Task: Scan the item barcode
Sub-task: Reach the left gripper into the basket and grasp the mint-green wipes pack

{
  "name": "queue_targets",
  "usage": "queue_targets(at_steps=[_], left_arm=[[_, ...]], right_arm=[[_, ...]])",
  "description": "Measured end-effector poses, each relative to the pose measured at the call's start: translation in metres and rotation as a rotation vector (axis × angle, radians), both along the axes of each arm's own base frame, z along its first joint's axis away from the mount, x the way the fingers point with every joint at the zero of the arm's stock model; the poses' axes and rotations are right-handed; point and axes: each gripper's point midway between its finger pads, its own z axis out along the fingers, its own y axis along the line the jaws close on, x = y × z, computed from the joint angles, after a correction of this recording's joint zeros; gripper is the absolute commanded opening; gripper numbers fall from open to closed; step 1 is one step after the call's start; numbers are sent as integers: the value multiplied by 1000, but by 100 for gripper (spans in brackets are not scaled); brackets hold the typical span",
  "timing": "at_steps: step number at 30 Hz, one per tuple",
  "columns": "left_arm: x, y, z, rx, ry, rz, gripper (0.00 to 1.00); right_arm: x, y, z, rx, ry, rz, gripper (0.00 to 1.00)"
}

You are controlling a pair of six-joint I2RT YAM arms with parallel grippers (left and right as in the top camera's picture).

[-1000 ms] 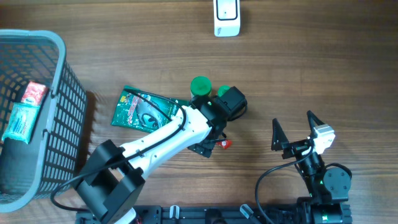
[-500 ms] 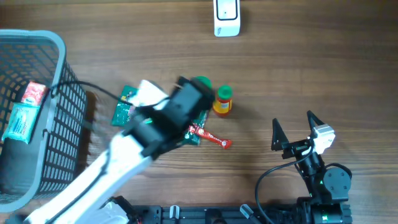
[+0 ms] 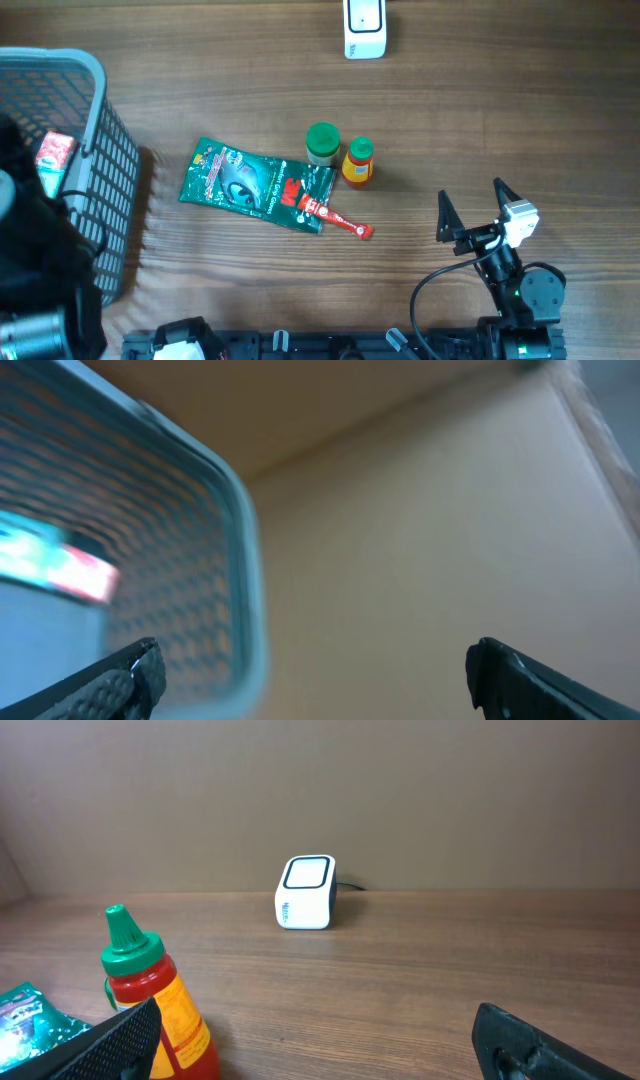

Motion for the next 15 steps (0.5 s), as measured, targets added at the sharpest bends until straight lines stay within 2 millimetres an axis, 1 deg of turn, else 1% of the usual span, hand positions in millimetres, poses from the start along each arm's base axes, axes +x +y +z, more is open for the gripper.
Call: queue_targets(at_steps=[2,3,4,7,8,10,11,13,15], left_arm=[[-6,26,-17,-21,74,108,99],[-7,42,-31,-46,132,167,99],[-7,52,-42,-68,171,198,99],[-2,85,-86,-178,287,271,100],[1,97,-108,-246,328,285,99],[7,112,-133,-323,366,291,98],[10,121,-149,-369,390,294,97],[17,137,-191,-485,450,287,95],[21,145,-222,-565,499,282,92]], right_arm=[[0,0,0,0,0,0,100],[0,0,0,0,0,0,100],[0,0,0,0,0,0,100],[0,0,0,0,0,0,100],[0,0,0,0,0,0,100],[0,0,0,0,0,0,100],[0,0,0,0,0,0,100],[0,0,0,0,0,0,100],[0,0,0,0,0,0,100]])
